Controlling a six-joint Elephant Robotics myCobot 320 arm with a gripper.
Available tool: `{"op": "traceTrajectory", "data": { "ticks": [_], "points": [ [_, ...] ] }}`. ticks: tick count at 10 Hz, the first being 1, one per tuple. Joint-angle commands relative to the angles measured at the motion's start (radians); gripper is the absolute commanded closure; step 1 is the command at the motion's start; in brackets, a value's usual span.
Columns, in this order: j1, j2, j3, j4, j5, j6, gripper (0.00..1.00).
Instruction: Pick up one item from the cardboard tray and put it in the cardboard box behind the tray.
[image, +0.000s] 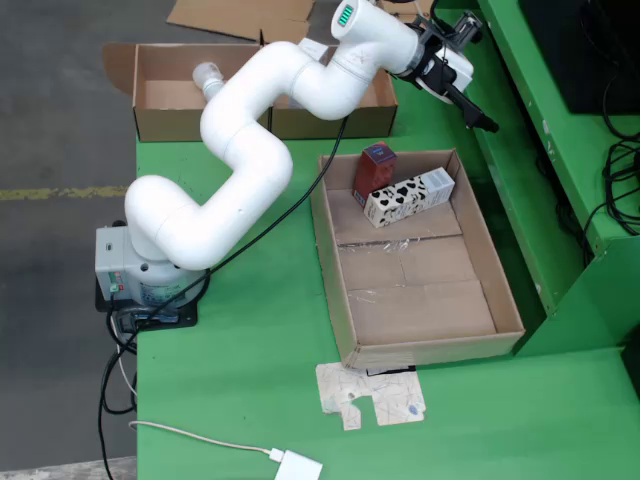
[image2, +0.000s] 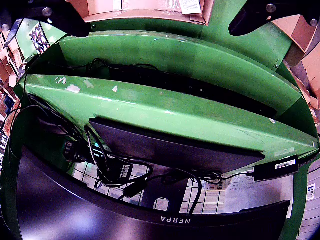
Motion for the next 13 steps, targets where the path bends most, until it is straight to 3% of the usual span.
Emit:
{"op": "traceTrajectory", "data": {
  "ticks": [1, 3, 6, 9, 13],
  "points": [
    [0.139, 1.226, -1.735, -0.164, 0.483, 0.368, 0.0],
    [0.141, 1.216, -1.74, -0.157, 0.487, 0.376, 0.0],
    [0.193, 1.247, -1.957, -0.023, 0.537, 0.421, 0.0],
    [0.217, 1.305, -2.043, -0.015, 0.542, 0.458, 0.0],
    [-0.06, 1.365, -2.102, -0.026, 0.599, 0.339, 0.0]
  ]
}}
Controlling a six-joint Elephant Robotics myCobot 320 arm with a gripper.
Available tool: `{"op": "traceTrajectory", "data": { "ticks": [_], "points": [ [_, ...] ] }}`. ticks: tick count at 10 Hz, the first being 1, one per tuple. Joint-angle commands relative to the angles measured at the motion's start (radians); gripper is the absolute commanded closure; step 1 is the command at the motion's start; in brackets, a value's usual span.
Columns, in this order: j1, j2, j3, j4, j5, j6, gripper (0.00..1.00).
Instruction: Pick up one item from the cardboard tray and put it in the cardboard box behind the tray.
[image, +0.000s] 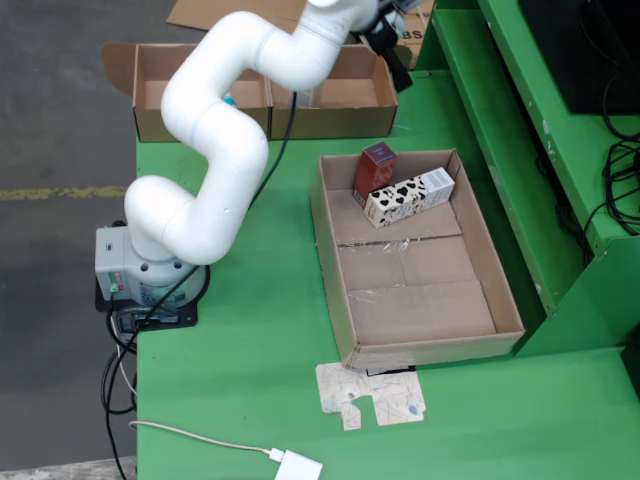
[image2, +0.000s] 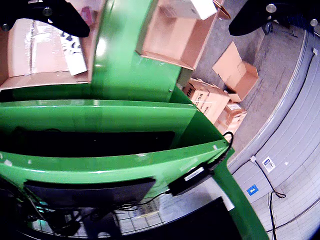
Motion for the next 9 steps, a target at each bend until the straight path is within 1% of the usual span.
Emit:
{"op": "traceTrajectory", "data": {
  "ticks": [1, 2, 3, 5, 9],
  "points": [
    [-0.304, 0.798, -1.568, 0.052, 0.103, -0.136, 0.0],
    [-0.377, 0.791, -1.586, 0.072, 0.124, -0.174, 0.0],
    [-0.377, 0.791, -1.586, 0.072, 0.124, -0.174, 0.0],
    [-0.436, 0.794, -1.607, 0.087, 0.141, -0.211, 0.0],
    [-0.426, 0.8, -1.613, 0.088, 0.137, -0.201, 0.0]
  ]
}}
